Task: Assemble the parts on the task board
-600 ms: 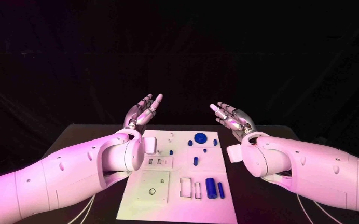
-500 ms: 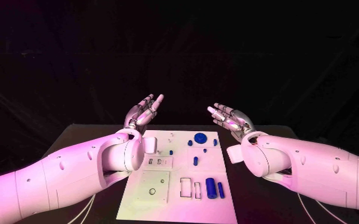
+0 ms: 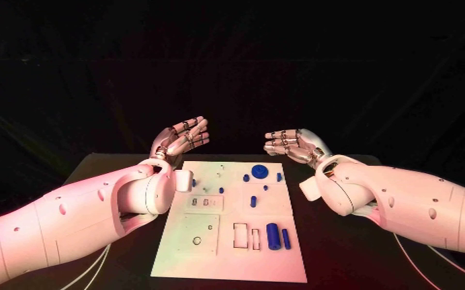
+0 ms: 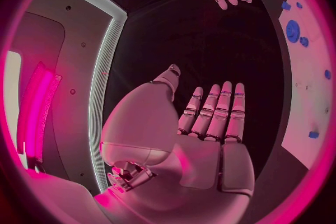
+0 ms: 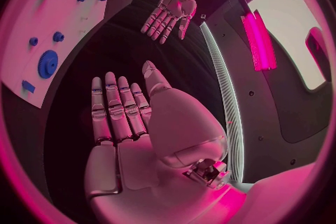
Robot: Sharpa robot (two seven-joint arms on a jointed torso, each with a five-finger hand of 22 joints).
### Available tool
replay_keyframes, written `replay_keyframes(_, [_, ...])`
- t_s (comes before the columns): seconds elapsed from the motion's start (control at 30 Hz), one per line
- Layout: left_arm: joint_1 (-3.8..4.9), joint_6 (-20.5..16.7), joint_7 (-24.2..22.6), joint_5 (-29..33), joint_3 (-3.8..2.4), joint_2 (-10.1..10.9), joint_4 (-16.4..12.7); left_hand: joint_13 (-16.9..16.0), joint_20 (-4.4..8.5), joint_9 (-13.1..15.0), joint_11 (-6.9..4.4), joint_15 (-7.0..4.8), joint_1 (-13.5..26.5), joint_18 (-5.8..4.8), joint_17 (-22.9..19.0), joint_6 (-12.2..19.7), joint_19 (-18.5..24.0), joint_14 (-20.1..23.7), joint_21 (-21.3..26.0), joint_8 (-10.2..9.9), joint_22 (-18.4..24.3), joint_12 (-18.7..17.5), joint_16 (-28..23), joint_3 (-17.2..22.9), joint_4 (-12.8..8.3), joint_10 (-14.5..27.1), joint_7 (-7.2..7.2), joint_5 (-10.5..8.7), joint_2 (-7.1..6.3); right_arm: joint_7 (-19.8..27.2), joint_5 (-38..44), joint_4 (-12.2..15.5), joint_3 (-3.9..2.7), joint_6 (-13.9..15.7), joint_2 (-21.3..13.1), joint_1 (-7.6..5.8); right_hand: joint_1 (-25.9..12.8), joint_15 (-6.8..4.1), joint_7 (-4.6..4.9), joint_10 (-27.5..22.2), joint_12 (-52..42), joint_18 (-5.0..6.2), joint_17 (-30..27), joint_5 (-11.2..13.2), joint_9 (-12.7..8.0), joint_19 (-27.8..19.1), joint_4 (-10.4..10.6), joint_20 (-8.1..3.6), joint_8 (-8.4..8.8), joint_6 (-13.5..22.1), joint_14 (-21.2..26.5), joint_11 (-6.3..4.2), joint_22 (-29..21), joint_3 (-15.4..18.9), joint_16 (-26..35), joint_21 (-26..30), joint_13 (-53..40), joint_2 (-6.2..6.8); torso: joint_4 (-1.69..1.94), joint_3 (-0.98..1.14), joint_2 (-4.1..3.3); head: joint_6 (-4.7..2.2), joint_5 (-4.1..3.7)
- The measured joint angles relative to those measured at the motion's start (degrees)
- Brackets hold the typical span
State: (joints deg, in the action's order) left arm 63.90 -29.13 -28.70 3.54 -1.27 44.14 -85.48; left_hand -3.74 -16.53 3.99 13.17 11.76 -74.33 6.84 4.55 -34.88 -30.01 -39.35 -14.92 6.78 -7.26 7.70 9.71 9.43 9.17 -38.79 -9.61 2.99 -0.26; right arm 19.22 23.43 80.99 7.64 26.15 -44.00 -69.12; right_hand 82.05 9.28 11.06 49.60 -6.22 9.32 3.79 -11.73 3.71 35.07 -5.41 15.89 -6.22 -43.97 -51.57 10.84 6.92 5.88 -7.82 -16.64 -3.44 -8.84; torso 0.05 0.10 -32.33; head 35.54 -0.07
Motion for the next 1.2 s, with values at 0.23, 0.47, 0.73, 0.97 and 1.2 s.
replay_keyframes(0.23, [0.81,1.8,0.7,-2.6,-0.01,2.2,-2.5,-0.3,1.07,0.5,-2.9,-3.82,-3.9,1.67,2.0,-13.0,-10.8,-15.8,-6.2,2.2,-2.4,2.3,4.3,2.2,-4.0,-14.2,-2.21,0.21,-0.67,-1.5,11.7,-0.4,-0.22,-0.1,-0.1,-1.34,0.5,-2.34,0.59,9.0,-0.1,0.87,0.6,-0.2,0.1,8.7,-2.9,-2.01,-0.18,-8.1,-10.1,-1.83,0.9,-2.6,-0.9,-3.5,-0.1,0.5,0.18,0.05,-1.4,0.06,-0.1])
replay_keyframes(0.47, [1.66,3.5,1.6,-4.5,-0.01,5.0,-6.6,-0.3,3.04,0.5,-5.31,-6.78,-5.1,2.53,4.2,-19.6,-17.2,-25.3,-10.4,2.4,-3.8,2.3,7.7,4.7,-6.6,-23.2,-2.03,0.21,-1.79,-5.1,26.0,-0.9,-0.37,-1.0,0.2,-2.88,-0.2,-4.78,-0.45,15.1,0.6,0.88,2.0,-0.9,0.2,15.5,-5.0,-4.55,-0.18,-12.8,-18.5,-3.46,2.3,-4.4,-2.1,-7.1,-0.3,1.25,0.46,0.06,-3.21,0.35,-0.24])
replay_keyframes(0.73, [2.43,5.0,2.6,-5.4,-0.04,8.6,-11.0,-0.1,4.84,0.0,-6.15,-8.31,-4.3,2.52,7.0,-22.4,-21.3,-31.0,-14.0,1.1,-5.2,0.0,11.4,6.6,-7.6,-27.4,-1.48,0.21,-3.14,-12.8,43.6,-1.1,-0.43,-3.4,1.4,-4.25,-3.7,-8.55,-2.04,19.0,2.0,0.88,11.5,-0.9,0.4,28.0,-5.8,-9.35,1.73,-15.9,-31.0,-5.8,8.0,-5.1,-13.4,-17.8,-1.1,4.75,0.99,0.05,-5.4,0.78,-0.78])
replay_keyframes(0.97, [2.55,6.2,3.3,-5.8,-0.03,9.9,-12.9,-0.1,5.47,0.0,-6.19,-8.52,-3.8,2.52,8.8,-22.6,-22.0,-31.7,-15.4,0.5,-5.8,-1.1,13.8,6.9,-7.8,-27.6,-1.41,0.21,-3.68,-19.8,56.1,-1.1,-0.44,-6.1,2.7,-5.35,-5.7,-9.41,-2.84,18.6,2.1,-1.86,44.2,-0.8,0.8,39.4,-5.1,-11.0,2.34,-17.5,-32.2,-6.44,36.0,-7.3,-49.8,-42.2,-2.9,6.68,1.68,-0.1,-7.26,1.04,-1.25])
replay_keyframes(1.2, [2.65,7.2,3.9,-6.1,-0.03,10.4,-14.1,-0.1,5.47,0.0,-6.28,-8.59,-3.8,2.51,9.2,-23.0,-22.0,-31.7,-15.7,0.3,-5.9,-1.4,14.2,7.1,-8.0,-27.7,-1.42,0.21,-3.68,-25.0,64.4,-1.3,-0.46,-8.7,4.3,-6.17,-6.6,-9.41,-2.91,17.9,2.1,-3.63,60.5,-0.8,1.2,43.0,-4.5,-10.66,2.33,-17.7,-32.2,-6.31,53.4,-9.9,-65.1,-55.1,-3.8,7.66,2.17,-0.23,-8.61,1.04,-1.53])
